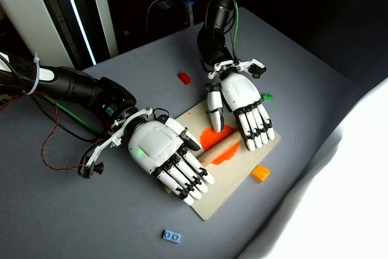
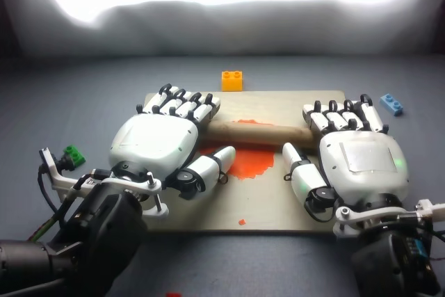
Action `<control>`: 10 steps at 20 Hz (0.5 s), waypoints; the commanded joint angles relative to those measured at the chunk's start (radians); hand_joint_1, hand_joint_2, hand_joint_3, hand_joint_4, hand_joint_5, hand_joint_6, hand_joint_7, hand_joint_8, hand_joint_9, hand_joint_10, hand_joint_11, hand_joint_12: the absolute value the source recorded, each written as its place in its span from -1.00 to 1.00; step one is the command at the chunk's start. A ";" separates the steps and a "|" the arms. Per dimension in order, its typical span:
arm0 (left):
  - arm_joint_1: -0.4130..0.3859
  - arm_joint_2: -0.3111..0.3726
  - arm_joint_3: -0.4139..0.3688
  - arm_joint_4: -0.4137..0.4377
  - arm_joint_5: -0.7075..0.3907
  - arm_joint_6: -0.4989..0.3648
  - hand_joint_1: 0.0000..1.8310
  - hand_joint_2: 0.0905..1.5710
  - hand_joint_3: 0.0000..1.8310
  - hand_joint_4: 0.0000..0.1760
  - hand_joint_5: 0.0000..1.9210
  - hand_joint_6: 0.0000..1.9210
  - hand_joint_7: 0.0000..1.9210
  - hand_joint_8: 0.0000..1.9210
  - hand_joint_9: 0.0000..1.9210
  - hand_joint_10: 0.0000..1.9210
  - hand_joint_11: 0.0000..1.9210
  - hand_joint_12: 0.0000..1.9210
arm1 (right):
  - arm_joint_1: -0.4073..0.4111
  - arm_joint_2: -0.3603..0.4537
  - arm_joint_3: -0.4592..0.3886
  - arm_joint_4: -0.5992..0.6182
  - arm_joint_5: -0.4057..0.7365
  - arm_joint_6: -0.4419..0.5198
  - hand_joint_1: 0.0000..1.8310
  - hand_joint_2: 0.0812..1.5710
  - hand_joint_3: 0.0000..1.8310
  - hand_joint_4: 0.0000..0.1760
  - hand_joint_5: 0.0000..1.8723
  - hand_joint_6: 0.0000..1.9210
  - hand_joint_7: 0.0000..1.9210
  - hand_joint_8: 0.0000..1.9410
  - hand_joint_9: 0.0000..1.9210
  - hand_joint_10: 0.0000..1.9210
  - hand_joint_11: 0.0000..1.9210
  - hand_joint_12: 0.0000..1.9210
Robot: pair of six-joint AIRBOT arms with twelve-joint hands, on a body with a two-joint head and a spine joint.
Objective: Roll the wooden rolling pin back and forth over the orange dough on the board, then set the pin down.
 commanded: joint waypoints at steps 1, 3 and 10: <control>0.006 0.006 -0.002 0.037 -0.064 -0.004 -1.00 0.83 -1.00 -1.00 -0.74 -1.00 -0.73 -1.00 -0.80 -0.99 -1.00 -0.73 | -0.011 -0.004 -0.006 -0.025 0.051 -0.009 -1.00 0.84 -1.00 -1.00 -0.58 -1.00 -0.54 -1.00 -0.63 -1.00 -1.00 -0.24; 0.012 0.010 -0.014 0.047 -0.064 -0.010 -1.00 0.83 -1.00 -1.00 -0.74 -1.00 -0.74 -1.00 -0.80 -1.00 -1.00 -0.74 | -0.012 -0.007 -0.020 -0.025 0.065 -0.024 -1.00 0.85 -1.00 -1.00 -0.57 -1.00 -0.54 -1.00 -0.62 -1.00 -1.00 -0.21; 0.027 0.033 -0.051 0.073 -0.064 -0.014 -1.00 0.83 -1.00 -1.00 -0.74 -1.00 -0.73 -1.00 -0.80 -1.00 -1.00 -0.73 | -0.019 -0.015 -0.061 -0.024 0.102 -0.063 -1.00 0.84 -1.00 -1.00 -0.57 -1.00 -0.53 -0.99 -0.62 -0.99 -1.00 -0.16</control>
